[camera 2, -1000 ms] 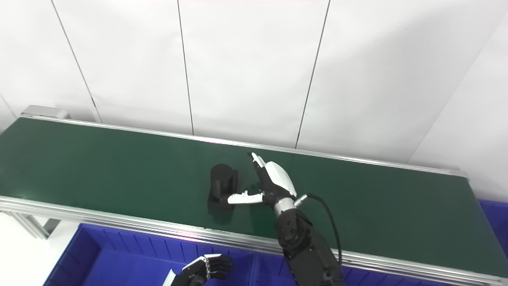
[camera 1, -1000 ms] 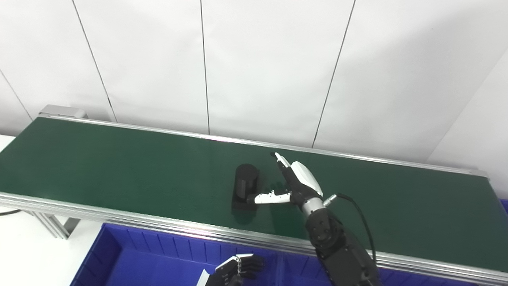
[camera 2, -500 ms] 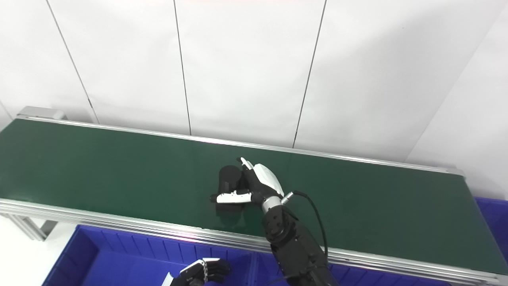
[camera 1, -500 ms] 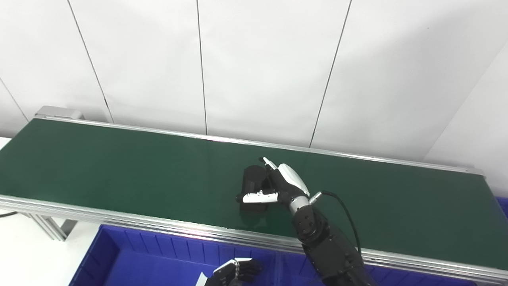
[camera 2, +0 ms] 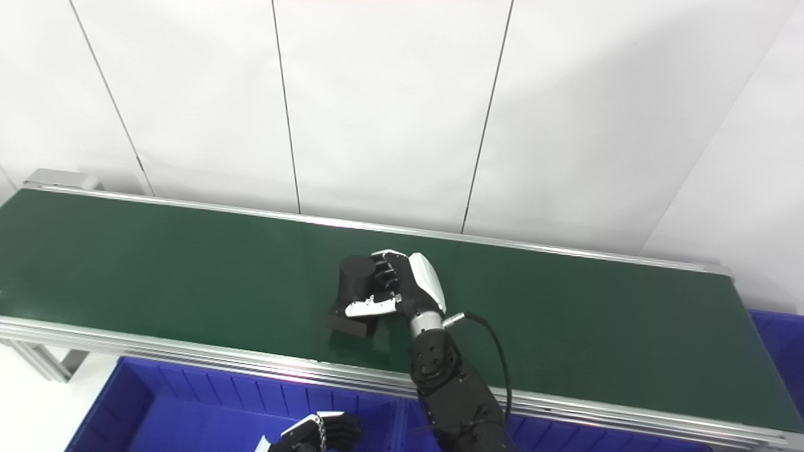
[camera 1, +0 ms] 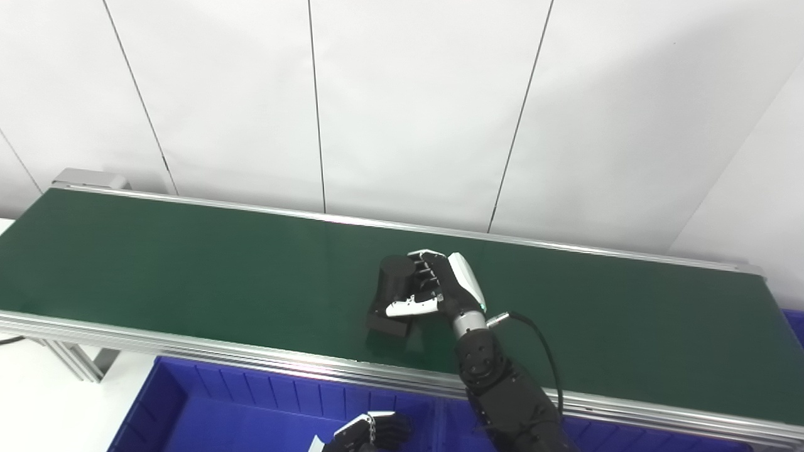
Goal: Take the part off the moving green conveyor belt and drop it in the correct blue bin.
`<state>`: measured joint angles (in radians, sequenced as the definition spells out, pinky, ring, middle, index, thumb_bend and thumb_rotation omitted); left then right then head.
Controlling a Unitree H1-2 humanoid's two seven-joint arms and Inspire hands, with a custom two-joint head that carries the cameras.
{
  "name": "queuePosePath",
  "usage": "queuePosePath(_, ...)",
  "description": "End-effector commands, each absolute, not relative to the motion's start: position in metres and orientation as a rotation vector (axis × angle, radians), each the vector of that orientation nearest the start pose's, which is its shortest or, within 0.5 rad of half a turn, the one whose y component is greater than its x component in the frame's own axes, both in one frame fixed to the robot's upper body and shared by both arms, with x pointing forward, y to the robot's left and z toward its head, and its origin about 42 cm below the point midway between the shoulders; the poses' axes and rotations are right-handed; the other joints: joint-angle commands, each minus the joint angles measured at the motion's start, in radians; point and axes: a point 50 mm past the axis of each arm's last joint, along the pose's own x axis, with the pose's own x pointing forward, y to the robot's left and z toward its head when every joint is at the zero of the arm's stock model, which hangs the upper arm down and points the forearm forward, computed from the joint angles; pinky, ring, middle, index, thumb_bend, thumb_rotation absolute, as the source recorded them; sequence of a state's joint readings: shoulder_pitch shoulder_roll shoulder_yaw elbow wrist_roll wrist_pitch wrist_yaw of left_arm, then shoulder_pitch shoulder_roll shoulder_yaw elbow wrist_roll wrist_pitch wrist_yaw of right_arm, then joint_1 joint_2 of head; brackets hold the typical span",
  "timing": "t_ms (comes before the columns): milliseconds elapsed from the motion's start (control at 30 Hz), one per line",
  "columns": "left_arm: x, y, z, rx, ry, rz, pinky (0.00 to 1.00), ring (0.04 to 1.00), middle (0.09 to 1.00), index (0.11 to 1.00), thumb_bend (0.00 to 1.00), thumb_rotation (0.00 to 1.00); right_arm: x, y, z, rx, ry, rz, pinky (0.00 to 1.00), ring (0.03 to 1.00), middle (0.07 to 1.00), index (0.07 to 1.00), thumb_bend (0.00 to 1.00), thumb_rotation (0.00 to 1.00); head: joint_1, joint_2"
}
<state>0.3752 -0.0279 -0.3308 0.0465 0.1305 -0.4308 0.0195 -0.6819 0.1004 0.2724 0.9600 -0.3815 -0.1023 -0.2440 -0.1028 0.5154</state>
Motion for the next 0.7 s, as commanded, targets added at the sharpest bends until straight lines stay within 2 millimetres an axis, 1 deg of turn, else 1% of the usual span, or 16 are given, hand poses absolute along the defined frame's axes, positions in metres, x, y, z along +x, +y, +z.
queuePosePath(0, 0.142, 0.11, 0.058, -0.064, -0.128, -0.251, 0.66, 0.684, 0.689, 0.679, 0.59, 1.0, 0.452, -0.055, 0.108, -0.55, -0.03, 0.238, 0.31, 0.397, 0.506, 0.503, 0.51, 0.0, 0.0, 0.001)
queuePosePath(67, 0.143, 0.11, 0.057, -0.076, -0.125, -0.251, 0.67, 0.69, 0.693, 0.681, 0.59, 1.0, 0.451, -0.056, 0.106, -0.567, -0.037, 0.219, 0.33, 0.421, 0.54, 0.482, 0.51, 0.0, -0.002, 0.0)
queuePosePath(133, 0.145, 0.112, 0.055, -0.08, -0.121, -0.254, 0.68, 0.694, 0.695, 0.681, 0.63, 0.99, 0.45, -0.058, 0.104, -0.579, -0.047, 0.201, 0.33, 0.445, 0.554, 0.464, 0.51, 0.0, -0.006, -0.001)
queuePosePath(167, 0.146, 0.113, 0.055, -0.078, -0.119, -0.256, 0.69, 0.703, 0.703, 0.685, 0.66, 1.0, 0.449, -0.059, 0.102, -0.581, -0.051, 0.194, 0.58, 0.447, 0.524, 0.475, 0.51, 0.0, -0.006, -0.001)
queuePosePath(200, 0.147, 0.114, 0.054, -0.079, -0.118, -0.253, 0.68, 0.702, 0.702, 0.683, 0.66, 0.99, 0.448, -0.061, 0.1, -0.576, -0.055, 0.184, 0.57, 0.437, 0.522, 0.478, 0.51, 0.0, -0.009, -0.002)
queuePosePath(267, 0.148, 0.115, 0.053, -0.079, -0.12, -0.252, 0.68, 0.697, 0.698, 0.68, 0.64, 0.99, 0.446, -0.063, 0.097, -0.563, -0.059, 0.167, 0.5, 0.426, 0.528, 0.479, 0.51, 0.0, -0.013, -0.002)
queuePosePath(333, 0.15, 0.117, 0.053, -0.082, -0.121, -0.252, 0.67, 0.69, 0.692, 0.678, 0.63, 1.0, 0.445, -0.065, 0.096, -0.547, -0.062, 0.157, 0.41, 0.437, 0.541, 0.478, 0.5, 0.0, -0.016, -0.004)
queuePosePath(367, 0.151, 0.118, 0.052, -0.079, -0.121, -0.255, 0.67, 0.687, 0.69, 0.677, 0.63, 1.0, 0.444, -0.066, 0.095, -0.531, -0.067, 0.145, 0.38, 0.441, 0.546, 0.478, 0.49, 0.0, -0.017, -0.004)
queuePosePath(467, 0.153, 0.121, 0.051, -0.072, -0.121, -0.261, 0.67, 0.686, 0.691, 0.68, 0.61, 1.0, 0.443, -0.068, 0.094, -0.514, -0.08, 0.122, 0.38, 0.477, 0.5, 0.478, 0.5, 0.0, -0.021, -0.003)
queuePosePath(667, 0.157, 0.127, 0.051, -0.054, -0.128, -0.272, 0.66, 0.688, 0.698, 0.688, 0.6, 1.0, 0.436, -0.078, 0.095, -0.452, -0.127, 0.077, 0.39, 0.472, 0.495, 0.477, 0.5, 0.0, -0.041, 0.009)
